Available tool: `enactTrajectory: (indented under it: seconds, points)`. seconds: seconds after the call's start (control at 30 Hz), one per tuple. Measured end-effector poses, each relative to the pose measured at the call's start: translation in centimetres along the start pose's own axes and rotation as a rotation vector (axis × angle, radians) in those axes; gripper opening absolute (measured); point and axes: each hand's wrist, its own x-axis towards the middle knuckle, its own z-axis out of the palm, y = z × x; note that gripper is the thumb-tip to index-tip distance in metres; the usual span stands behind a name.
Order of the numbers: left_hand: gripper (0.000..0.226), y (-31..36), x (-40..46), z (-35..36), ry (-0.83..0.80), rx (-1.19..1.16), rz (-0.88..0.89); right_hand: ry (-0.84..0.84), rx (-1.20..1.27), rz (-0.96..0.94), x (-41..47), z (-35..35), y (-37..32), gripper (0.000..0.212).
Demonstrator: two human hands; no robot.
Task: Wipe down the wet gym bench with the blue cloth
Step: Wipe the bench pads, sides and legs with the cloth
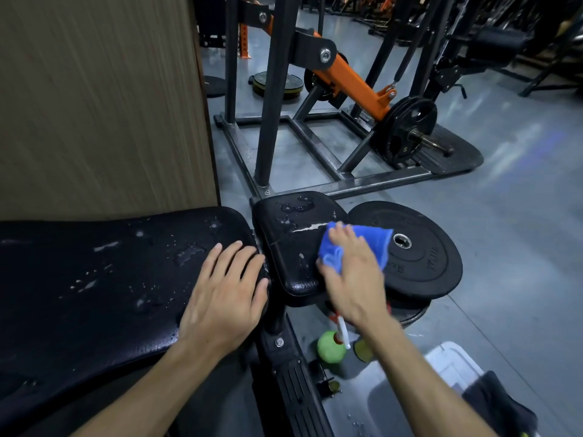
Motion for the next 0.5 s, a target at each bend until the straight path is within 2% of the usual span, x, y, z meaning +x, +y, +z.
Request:
enactTrajectory:
  seconds: [0.07,0.13,0.17,0.27,0.3,0.37,0.43,0.5]
  points:
    - [0.042,0.0,0.1,0.0,-0.001,-0.005,-0.002,-0.102,0.021,-0.199,-4.0,0.5,-0.9,0.072]
    - [0.042,0.1,0.1,0.0,-0.002,-0.007,-0.005,-0.14,0.054,-0.28,-4.0,-0.3,0.2,0.068]
    - [0.043,0.1,0.1,-0.1,-0.007,-0.002,-0.008,-0.106,0.072,-0.235,-2.7,-0.9,1.0,0.064]
    - [0.044,0.1,-0.1,-0.2,-0.013,0.008,-0.016,0.046,0.115,0.188,1.9,-1.8,2.6,0.06]
    - [0.043,0.1,-0.1,-0.2,-0.009,0.008,-0.019,0.068,0.048,0.239,2.3,-1.4,2.0,0.062]
    - [0.043,0.1,-0.1,-0.1,-0.007,0.011,-0.024,0.05,-0.077,0.077,0.6,0.6,-1.0,0.07]
    - [0.042,0.1,0.0,0.0,-0.003,0.005,-0.034,-0.085,-0.068,-0.193,-3.5,2.4,-3.7,0.075]
    - [0.042,0.0,0.0,0.0,-0.009,0.005,-0.04,-0.188,-0.047,-0.348,-5.2,1.9,-4.1,0.077]
